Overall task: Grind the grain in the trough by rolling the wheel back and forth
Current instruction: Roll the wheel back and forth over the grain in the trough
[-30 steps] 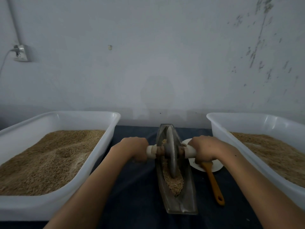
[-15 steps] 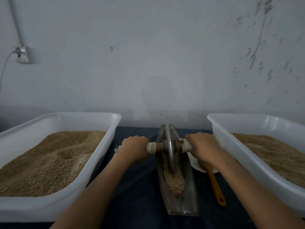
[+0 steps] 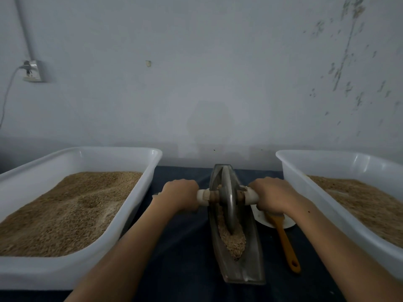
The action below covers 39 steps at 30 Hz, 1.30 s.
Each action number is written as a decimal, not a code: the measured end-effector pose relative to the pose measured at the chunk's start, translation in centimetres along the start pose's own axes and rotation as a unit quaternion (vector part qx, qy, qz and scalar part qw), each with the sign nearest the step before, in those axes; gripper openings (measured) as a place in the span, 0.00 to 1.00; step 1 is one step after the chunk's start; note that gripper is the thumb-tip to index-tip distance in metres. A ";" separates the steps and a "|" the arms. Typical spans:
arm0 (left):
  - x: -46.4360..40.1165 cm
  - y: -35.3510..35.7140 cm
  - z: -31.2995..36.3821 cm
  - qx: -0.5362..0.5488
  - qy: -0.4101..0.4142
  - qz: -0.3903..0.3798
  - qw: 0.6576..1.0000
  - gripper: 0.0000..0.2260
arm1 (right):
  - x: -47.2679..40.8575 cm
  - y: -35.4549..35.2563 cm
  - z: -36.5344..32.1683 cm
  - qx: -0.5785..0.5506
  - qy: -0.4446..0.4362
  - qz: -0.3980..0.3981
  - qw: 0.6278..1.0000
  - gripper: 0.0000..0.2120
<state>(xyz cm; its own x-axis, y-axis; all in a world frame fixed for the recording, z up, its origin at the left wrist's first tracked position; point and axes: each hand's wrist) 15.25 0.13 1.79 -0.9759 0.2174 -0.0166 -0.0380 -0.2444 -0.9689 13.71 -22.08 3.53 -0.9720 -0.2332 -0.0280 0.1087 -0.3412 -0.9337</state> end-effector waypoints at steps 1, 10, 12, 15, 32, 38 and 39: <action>0.0 0.2 0.0 -0.008 0.008 0.031 0.999 0.08 | 0.0 0.3 -0.1 0.002 0.009 0.043 0.999 0.07; 0.0 0.4 -0.1 -0.032 0.041 0.088 0.995 0.08 | -0.1 0.4 0.0 -0.009 0.010 0.050 0.999 0.08; 0.1 0.0 -0.1 -0.016 0.027 0.022 0.999 0.11 | 0.0 -0.3 0.1 -0.003 -0.010 -0.015 1.000 0.12; 0.2 -0.5 -0.1 0.020 -0.001 -0.073 0.997 0.14 | 0.2 -0.9 0.3 -0.008 -0.022 -0.079 0.997 0.14; -0.2 0.8 -0.1 -0.041 0.051 0.135 0.989 0.07 | -0.4 1.2 0.3 -0.029 0.009 0.083 0.996 0.08; -0.2 -0.3 -0.5 0.024 0.018 -0.058 0.998 0.09 | -0.2 -0.5 0.2 0.015 -0.026 -0.025 0.999 0.11; -0.1 -0.4 -0.6 0.034 0.014 -0.075 0.996 0.09 | -0.2 -0.6 0.1 0.020 -0.027 -0.032 0.999 0.12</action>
<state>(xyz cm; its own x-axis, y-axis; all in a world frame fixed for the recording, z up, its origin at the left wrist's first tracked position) 15.46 0.73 2.01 -0.9516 0.2829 0.1198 -0.1988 -0.2698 -0.9422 13.85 -21.97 4.16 -0.9646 -0.2589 0.0510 0.0570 -0.3931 -0.9177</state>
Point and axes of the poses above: each hand's wrist, its own x-axis away from the middle knuckle, its own y-axis out of the palm, z = x × y, and after that the axes turned 14 degrees about x, right-handed
